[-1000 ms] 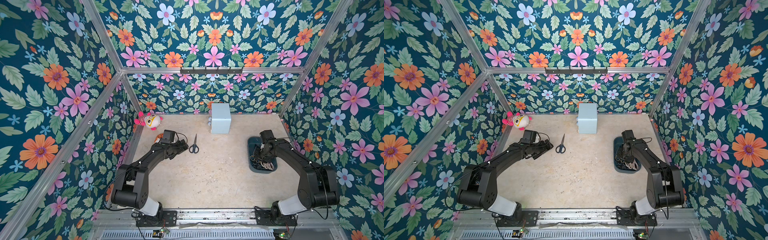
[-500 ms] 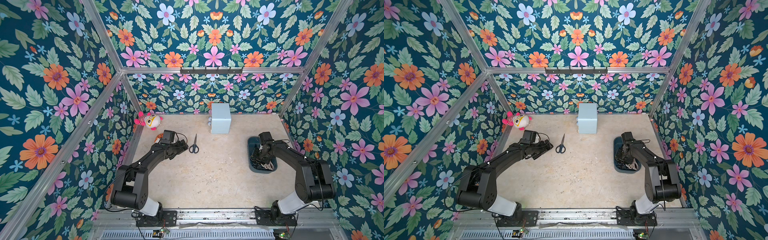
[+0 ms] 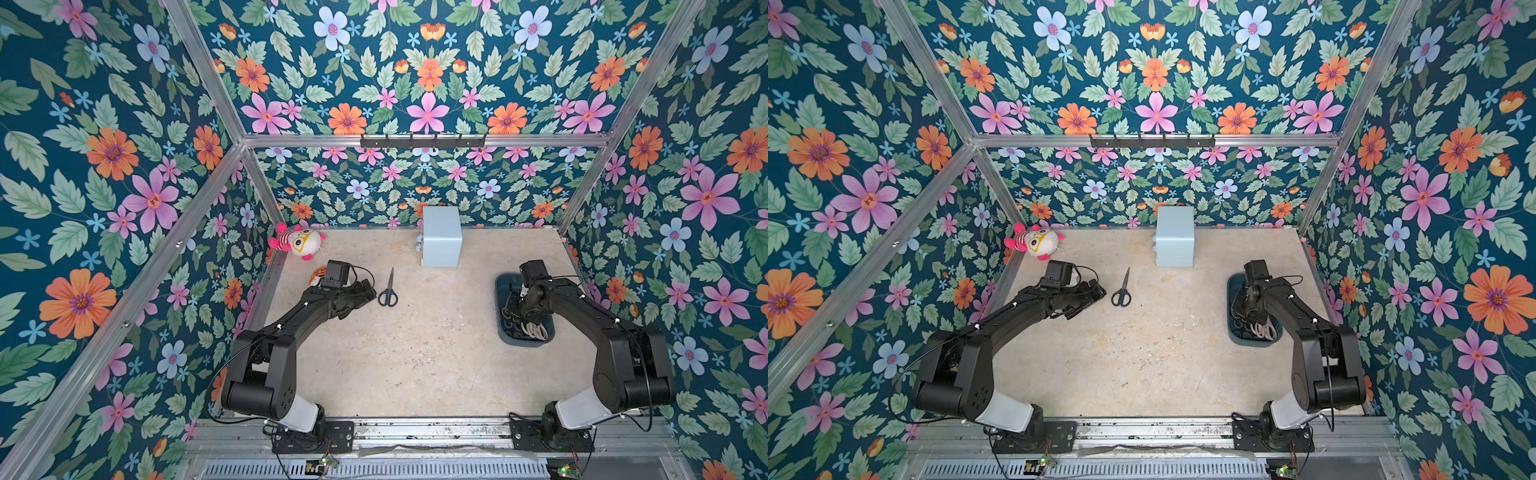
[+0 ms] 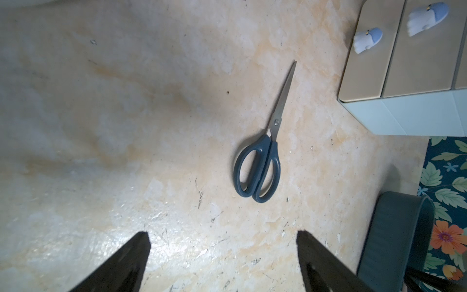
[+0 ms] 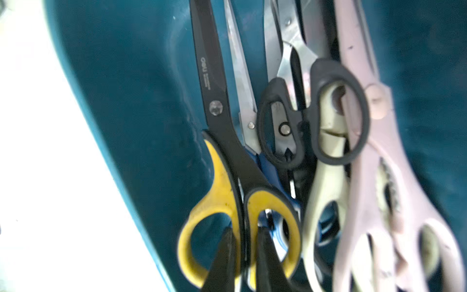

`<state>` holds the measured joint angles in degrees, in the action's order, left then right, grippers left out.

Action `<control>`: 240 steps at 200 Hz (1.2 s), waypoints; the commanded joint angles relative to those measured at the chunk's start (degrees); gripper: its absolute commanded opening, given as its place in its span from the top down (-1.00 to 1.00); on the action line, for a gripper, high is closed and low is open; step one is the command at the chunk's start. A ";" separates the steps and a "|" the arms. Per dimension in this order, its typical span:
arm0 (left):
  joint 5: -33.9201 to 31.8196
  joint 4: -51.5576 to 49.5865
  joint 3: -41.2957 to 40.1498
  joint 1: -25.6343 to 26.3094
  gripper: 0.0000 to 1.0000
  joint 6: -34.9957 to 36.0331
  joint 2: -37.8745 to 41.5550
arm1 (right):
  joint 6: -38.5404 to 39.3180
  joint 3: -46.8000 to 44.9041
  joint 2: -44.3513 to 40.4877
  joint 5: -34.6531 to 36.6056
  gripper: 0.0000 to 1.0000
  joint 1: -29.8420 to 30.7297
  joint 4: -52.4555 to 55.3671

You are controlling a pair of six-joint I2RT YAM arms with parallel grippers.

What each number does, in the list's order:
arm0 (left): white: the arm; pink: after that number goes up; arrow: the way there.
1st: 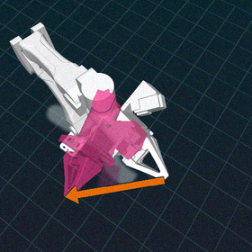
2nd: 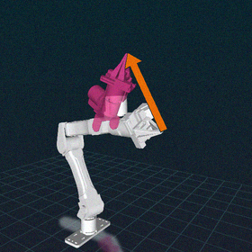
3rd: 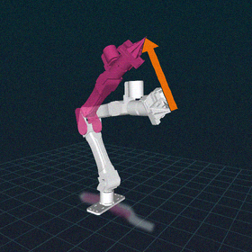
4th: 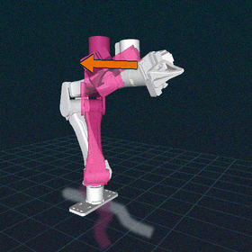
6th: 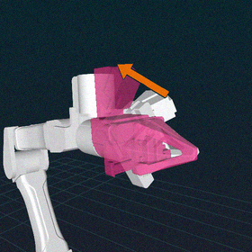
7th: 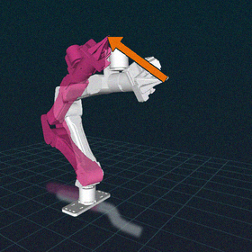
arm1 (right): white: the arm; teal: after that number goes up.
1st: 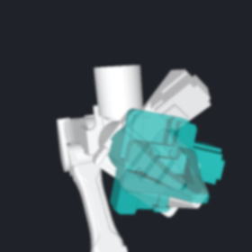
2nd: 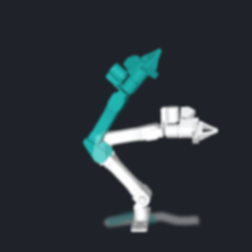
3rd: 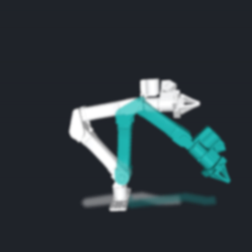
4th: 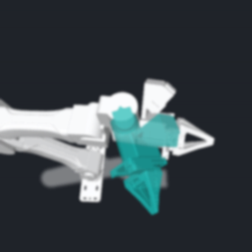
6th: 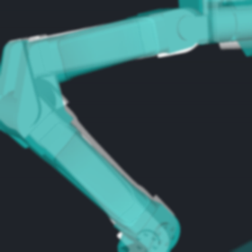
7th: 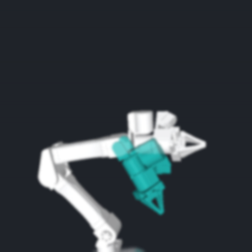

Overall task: Take the scissors out of the storage box
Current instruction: Pick up the scissors from the storage box, then place the scissors at the center of the board.

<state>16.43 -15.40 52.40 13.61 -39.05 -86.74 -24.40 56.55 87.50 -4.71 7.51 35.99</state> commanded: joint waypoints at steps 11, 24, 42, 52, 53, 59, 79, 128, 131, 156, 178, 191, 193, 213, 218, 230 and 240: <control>-0.66 0.02 0.07 0.01 -0.90 -0.20 0.07 | 0.81 1.35 -2.23 -0.04 1.00 0.07 2.38; -0.61 -0.04 0.13 -0.02 -0.90 0.00 -0.06 | 0.58 2.32 -3.17 -0.09 1.00 0.10 3.83; -0.91 0.04 0.07 0.01 -0.91 -0.08 -0.07 | -0.40 3.79 -5.43 -1.23 1.00 0.29 4.74; -1.29 0.14 -0.02 0.02 -0.91 -0.14 -0.11 | -1.53 4.33 -6.94 -1.87 1.00 0.63 4.65; -1.30 0.12 -0.02 -0.03 -0.91 -0.10 -0.10 | -1.62 4.34 -7.10 -1.92 1.00 0.74 4.59; -1.54 0.18 -0.02 0.00 -0.91 -0.18 -0.10 | -2.29 4.62 -7.98 -2.21 1.00 1.31 4.09; -2.38 0.46 -0.20 -0.03 -0.91 -0.58 -0.10 | -6.17 4.95 -10.41 -2.65 1.00 4.75 1.55; -3.72 -0.23 -0.27 -0.44 -0.93 -0.94 0.23 | -16.60 4.47 -7.84 -2.80 1.00 18.38 -10.00; -3.81 -0.29 -0.28 -0.45 -0.93 -0.99 0.36 | -16.94 4.51 -7.45 -2.79 1.00 18.94 -10.57; -4.88 -1.45 -0.70 -0.75 -0.93 -0.74 1.57 | -20.02 8.12 0.04 -0.39 1.00 25.41 -12.87; -5.65 -1.81 -1.99 -1.20 -0.94 -0.66 3.39 | -22.07 12.46 8.56 0.96 1.00 30.12 -14.34; -6.10 -2.25 -2.76 -1.47 -0.94 -0.66 4.53 | -22.62 16.12 14.22 1.83 1.00 32.24 -14.08; -6.13 -2.28 -2.86 -1.54 -0.94 -0.61 4.64 | -22.73 16.85 14.96 1.95 1.00 32.47 -13.94; -6.33 -2.71 -3.86 -1.93 -0.94 -0.68 5.85 | -23.19 23.44 22.18 2.77 1.00 33.98 -12.34; -6.32 -2.72 -4.06 -2.00 -0.94 -0.84 6.06 | -23.39 25.04 23.69 3.24 1.00 34.22 -11.67; -6.31 -2.89 -4.49 -2.28 -0.94 -0.93 6.62 | -23.39 28.43 27.03 3.94 1.00 34.41 -9.96; -6.37 -2.89 -4.79 -2.43 -0.94 -1.07 7.10 | -23.35 31.48 29.98 5.05 1.00 34.59 -8.17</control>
<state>10.61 -17.37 48.10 11.62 -40.10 -80.60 -46.81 82.70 112.75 -3.51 41.67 24.80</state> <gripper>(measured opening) 0.970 0.176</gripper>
